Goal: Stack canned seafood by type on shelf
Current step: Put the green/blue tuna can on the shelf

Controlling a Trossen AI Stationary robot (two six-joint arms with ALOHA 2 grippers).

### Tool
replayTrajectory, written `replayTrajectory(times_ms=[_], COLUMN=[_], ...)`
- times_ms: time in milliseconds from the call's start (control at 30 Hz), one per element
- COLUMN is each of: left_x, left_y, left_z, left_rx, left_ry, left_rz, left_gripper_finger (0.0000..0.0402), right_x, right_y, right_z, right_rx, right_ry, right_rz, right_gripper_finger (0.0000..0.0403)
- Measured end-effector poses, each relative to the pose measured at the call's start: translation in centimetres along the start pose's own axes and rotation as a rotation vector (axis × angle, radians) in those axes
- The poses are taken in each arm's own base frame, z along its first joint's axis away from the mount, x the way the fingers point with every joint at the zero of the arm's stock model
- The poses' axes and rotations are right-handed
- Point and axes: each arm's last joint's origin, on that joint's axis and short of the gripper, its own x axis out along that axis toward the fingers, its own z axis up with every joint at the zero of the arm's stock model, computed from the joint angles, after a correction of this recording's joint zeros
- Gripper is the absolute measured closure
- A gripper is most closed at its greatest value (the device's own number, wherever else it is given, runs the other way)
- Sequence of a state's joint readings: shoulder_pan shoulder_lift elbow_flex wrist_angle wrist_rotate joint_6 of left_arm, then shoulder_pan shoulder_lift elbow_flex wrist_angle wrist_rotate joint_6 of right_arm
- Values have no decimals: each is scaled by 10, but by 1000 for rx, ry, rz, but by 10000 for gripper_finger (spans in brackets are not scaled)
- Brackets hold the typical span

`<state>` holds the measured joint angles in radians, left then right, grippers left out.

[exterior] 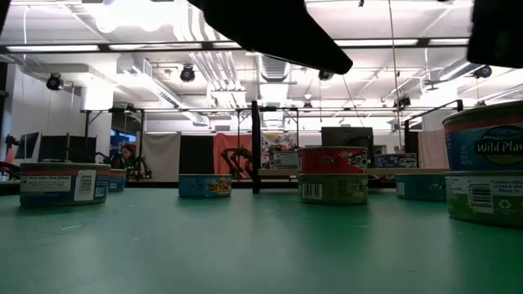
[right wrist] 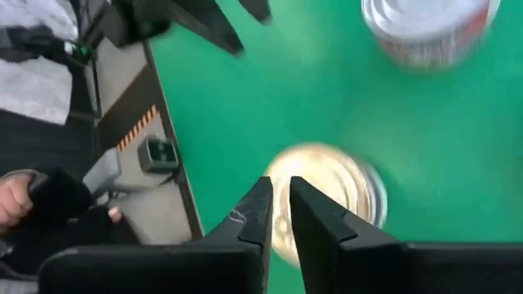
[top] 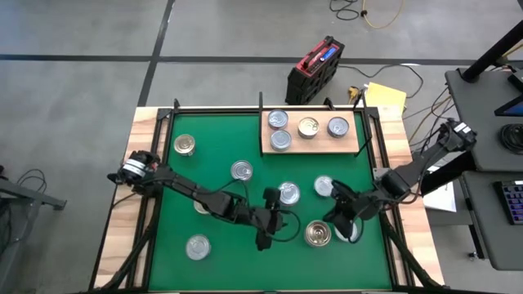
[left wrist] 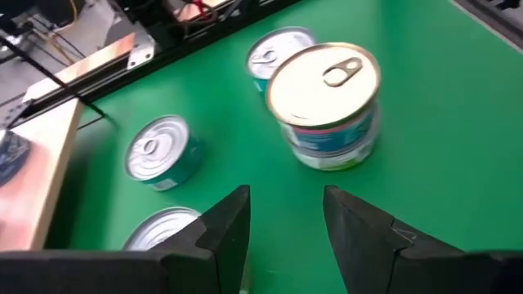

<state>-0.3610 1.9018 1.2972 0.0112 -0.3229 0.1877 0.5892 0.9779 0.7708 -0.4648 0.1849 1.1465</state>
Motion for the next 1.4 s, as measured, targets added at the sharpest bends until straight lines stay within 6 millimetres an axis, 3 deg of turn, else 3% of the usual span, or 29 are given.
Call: replayTrajectory(times_ms=[267, 433, 700, 833, 1033, 1233, 1400], left_x=[-7, -11, -16, -19, -26, -35, -43], left_y=[-21, -31, -38, -41, -45, -48, -52], left_z=[3, 4, 0, -4, -6, -2, 3], left_rx=[12, 15, 5, 6, 9, 12, 14], left_ry=[-7, -12, 49, 104, 139, 129, 108], left_rz=[-43, -56, -3, 82, 88, 76, 63], left_gripper_finger=[261, 261, 261, 261, 261, 261, 261], right_x=[-3, -4, -5, 4, 23, 36, 43], right_y=[-5, -14, -29, -33, -28, -14, -13], right_z=[-23, -36, -45, -50, -57, -65, -83], right_rx=[212, 327, 302, 258, 162, 95, 37], right_ry=[173, 284, 375, 394, 431, 445, 439], right_rz=[-89, -238, -438, -518, -578, -603, -651], right_gripper_finger=[333, 309, 288, 313, 384, 390, 390])
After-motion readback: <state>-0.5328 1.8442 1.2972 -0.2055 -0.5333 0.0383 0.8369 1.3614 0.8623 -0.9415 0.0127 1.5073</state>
